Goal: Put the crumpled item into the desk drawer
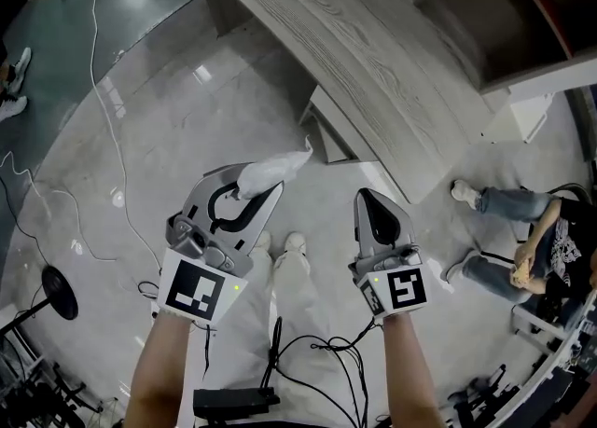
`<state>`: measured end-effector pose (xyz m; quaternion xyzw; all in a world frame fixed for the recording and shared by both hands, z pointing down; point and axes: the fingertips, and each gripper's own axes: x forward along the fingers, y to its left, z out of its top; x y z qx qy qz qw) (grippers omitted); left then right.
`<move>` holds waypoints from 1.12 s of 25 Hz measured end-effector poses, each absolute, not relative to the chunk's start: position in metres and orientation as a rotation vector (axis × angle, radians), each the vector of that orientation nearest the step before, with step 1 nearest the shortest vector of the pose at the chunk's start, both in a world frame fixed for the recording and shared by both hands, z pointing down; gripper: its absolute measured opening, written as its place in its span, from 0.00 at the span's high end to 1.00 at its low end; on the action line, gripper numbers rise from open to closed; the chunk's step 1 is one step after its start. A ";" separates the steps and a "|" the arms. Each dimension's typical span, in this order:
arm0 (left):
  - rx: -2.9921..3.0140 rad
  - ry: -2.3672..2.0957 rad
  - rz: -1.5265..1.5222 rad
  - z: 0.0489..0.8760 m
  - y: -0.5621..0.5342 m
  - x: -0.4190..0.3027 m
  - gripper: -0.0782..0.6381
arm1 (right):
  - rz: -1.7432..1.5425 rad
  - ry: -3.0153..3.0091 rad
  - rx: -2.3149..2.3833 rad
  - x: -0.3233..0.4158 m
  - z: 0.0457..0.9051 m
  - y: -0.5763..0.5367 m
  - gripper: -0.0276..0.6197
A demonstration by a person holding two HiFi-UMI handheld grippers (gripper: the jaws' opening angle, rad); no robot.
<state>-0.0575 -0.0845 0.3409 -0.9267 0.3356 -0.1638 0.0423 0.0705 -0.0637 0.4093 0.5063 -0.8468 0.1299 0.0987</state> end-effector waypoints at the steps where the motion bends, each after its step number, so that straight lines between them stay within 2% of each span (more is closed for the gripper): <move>1: -2.839 1.023 -0.499 0.348 -0.087 -0.056 0.80 | 0.415 -2.500 1.511 0.073 0.421 -0.067 0.94; 5: -2.859 1.003 -0.519 0.379 -0.091 -0.050 0.80 | 0.562 -2.477 1.572 0.077 0.468 -0.077 0.92; 11: -2.880 1.024 -0.541 0.417 -0.100 -0.050 0.80 | 0.815 -2.439 1.696 0.084 0.534 -0.091 0.81; 14: -2.882 1.026 -0.561 0.434 -0.105 -0.050 0.80 | 0.920 -2.423 1.741 0.087 0.562 -0.098 0.78; 21: -2.885 1.025 -0.608 0.461 -0.111 -0.049 0.80 | 1.131 -2.409 1.839 0.096 0.608 -0.116 0.76; 28: -2.890 1.036 -0.629 0.481 -0.118 -0.049 0.80 | 1.263 -2.431 1.915 0.101 0.635 -0.139 0.68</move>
